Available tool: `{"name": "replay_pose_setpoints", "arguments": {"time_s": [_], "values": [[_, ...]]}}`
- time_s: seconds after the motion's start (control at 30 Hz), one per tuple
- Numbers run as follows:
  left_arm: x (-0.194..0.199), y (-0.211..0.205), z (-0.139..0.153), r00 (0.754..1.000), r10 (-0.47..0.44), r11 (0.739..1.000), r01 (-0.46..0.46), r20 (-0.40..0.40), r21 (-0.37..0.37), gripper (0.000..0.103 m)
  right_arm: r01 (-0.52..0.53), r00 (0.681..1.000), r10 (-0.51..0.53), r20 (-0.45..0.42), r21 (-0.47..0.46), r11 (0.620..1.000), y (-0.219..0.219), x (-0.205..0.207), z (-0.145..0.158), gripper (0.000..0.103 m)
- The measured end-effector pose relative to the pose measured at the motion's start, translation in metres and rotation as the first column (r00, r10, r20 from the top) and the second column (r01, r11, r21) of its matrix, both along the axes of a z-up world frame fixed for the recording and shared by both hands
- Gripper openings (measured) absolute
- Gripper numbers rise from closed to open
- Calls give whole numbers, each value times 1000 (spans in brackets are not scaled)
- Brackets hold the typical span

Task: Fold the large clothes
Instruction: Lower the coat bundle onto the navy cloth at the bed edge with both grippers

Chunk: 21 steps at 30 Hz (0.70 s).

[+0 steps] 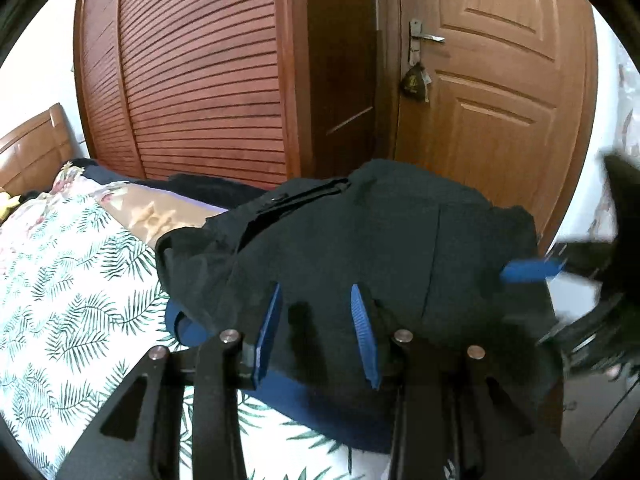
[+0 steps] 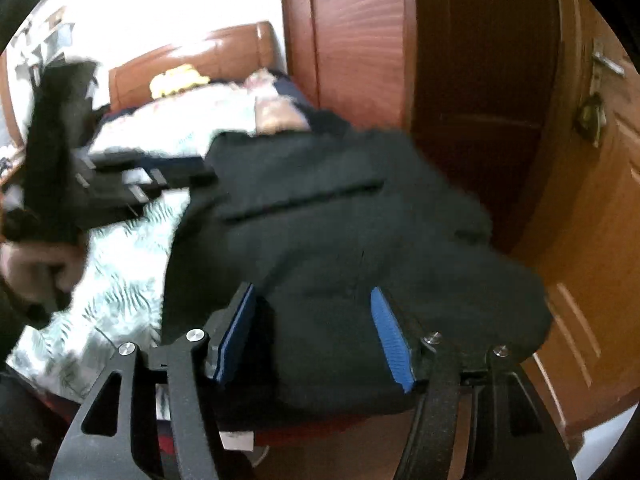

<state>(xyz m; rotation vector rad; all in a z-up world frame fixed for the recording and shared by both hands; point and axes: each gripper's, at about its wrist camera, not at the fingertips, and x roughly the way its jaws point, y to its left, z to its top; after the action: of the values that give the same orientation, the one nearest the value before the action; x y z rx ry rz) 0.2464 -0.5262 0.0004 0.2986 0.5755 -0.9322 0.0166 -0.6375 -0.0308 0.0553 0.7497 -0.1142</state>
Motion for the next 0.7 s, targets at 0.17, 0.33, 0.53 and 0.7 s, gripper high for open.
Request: {"name": "replay_pose_setpoints", "arguments": {"time_s": [0.17, 0.33, 0.53, 0.7], "values": [[-6, 13, 5, 1000, 16, 1000, -16, -14, -20, 35, 26, 999, -26, 31, 9, 1000, 0, -2, -24, 62], [-17, 28, 11, 999, 39, 999, -39, -18, -29, 35, 49, 999, -48, 27, -36, 998, 8, -1, -12, 61], [-37, 47, 21, 999, 54, 998, -54, 2, -25, 35, 107, 993, -103, 65, -69, 992, 16, -12, 15, 67], [-60, 64, 25, 996, 86, 996, -86, 4, -10, 36, 151, 986, -144, 85, -87, 985, 35, -29, 20, 77]]}}
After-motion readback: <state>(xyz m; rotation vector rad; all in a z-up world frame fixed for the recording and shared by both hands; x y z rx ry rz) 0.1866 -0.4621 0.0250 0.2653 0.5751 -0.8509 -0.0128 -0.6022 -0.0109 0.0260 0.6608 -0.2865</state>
